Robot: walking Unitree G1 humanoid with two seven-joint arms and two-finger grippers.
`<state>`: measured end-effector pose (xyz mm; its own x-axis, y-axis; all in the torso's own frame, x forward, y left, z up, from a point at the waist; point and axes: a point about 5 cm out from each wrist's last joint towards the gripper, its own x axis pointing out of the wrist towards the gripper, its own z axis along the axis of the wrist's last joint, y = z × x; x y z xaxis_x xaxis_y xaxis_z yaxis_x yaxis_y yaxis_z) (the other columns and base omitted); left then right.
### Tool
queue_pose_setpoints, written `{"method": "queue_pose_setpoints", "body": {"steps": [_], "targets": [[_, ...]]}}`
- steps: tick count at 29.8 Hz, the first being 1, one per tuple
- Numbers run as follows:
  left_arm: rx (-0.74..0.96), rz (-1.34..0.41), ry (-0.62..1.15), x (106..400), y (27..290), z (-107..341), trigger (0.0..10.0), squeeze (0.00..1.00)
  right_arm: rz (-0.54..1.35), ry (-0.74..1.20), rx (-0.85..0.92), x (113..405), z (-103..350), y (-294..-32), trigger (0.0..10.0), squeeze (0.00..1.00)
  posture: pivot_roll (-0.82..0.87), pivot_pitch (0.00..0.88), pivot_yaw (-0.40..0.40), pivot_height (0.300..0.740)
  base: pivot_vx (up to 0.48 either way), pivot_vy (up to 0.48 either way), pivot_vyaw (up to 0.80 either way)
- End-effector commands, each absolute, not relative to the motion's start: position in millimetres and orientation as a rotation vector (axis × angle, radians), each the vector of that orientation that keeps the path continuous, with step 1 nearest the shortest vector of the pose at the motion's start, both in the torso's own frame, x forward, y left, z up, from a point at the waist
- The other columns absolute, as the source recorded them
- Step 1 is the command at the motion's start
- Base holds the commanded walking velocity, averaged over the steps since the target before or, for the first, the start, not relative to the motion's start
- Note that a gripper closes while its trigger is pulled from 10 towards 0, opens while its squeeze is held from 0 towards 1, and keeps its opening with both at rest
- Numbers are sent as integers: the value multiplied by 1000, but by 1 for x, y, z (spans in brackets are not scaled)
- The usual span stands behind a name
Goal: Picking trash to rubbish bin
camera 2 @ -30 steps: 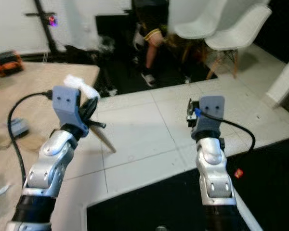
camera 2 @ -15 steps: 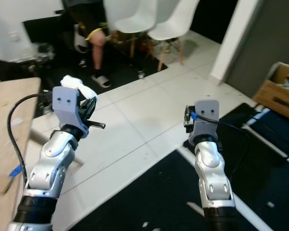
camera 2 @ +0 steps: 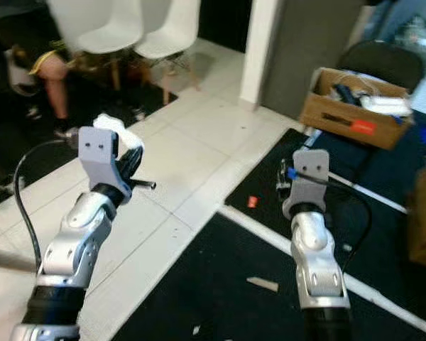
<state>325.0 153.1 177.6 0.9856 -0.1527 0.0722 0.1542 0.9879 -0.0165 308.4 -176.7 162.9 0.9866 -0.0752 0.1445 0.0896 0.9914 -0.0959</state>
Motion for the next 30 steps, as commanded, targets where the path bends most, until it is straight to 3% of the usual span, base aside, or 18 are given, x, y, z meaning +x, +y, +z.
{"method": "queue_pose_setpoints", "body": {"steps": [1, 6, 9, 17, 30], "targets": [[-17, -167, -22, 323, 149, 169, 10000, 0, -90, -104, -88, 307, 154, -178, 10000, 0, -92, 113, -12, 740, 0, 0, -800], [115, -202, 29, 321, 148, 156, 10000, 0, -88, -73, -71, 307, 147, -177, 10000, 0, -91, 115, -14, 740, 0, 0, -800], [117, -200, 40, 320, 149, 154, 10000, 0, -84, -59, -66, 307, 144, -176, 10000, 0, -93, 117, -15, 740, 0, 0, -800], [72, 25, 141, 326, 174, 142, 10000, 0, -84, -7, -59, 308, 128, -180, 10000, 0, -83, 123, -8, 740, 0, 0, -800], [75, -22, 131, 321, 171, 140, 10000, 0, -106, 42, -8, 307, 115, -180, 10000, 0, -78, 129, -4, 740, 0, 0, -800]]}}
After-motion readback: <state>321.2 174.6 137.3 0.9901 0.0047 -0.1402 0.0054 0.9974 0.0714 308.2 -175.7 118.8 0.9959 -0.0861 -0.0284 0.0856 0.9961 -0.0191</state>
